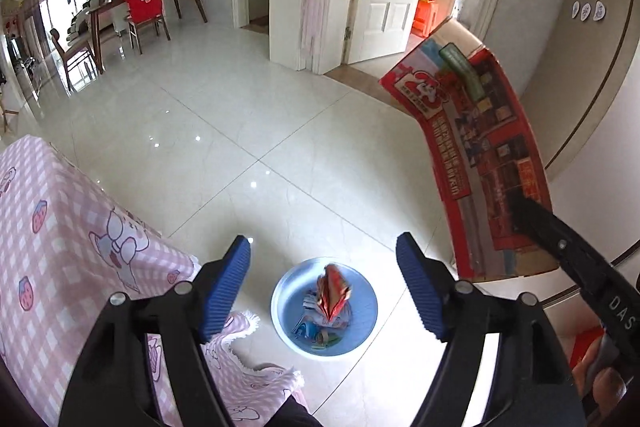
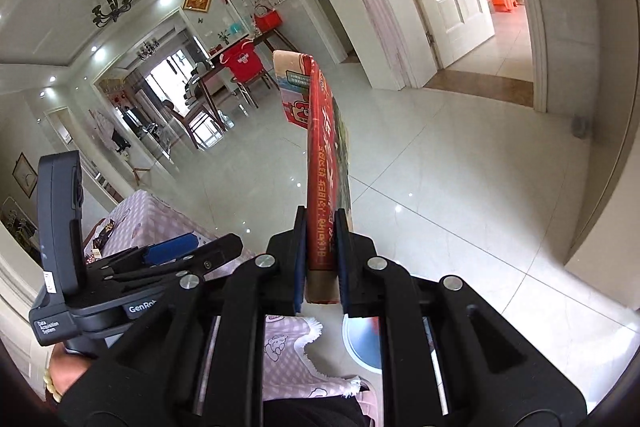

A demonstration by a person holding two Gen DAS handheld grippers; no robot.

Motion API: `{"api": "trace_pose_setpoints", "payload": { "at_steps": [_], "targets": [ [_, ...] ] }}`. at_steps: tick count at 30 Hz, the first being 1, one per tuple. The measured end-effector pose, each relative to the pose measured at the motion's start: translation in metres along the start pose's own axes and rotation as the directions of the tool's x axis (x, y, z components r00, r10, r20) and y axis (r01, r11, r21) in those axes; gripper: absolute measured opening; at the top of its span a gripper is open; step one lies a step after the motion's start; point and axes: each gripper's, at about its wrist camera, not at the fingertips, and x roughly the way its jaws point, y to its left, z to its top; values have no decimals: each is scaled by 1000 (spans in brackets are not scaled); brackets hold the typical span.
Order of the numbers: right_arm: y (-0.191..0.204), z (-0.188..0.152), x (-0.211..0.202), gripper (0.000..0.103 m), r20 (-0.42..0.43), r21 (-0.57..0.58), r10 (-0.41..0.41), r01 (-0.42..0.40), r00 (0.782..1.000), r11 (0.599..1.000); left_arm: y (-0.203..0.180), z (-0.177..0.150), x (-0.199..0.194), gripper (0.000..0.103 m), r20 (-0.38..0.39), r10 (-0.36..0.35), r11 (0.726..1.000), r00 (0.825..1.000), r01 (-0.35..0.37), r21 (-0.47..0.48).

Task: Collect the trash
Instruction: 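Drop the red paper bag into the bucket with left while right carries the red box, then open the right gripper over the blue bucket to drop the red cardboard box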

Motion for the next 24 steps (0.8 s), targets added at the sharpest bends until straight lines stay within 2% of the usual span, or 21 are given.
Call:
{"api": "trace_pose_setpoints", "payload": {
  "at_steps": [24],
  "targets": [
    [14, -10, 12, 14, -35, -29, 29, -30, 999, 999, 26, -13, -28, 77, 27, 17, 998, 999, -16, -55]
  ]
}}
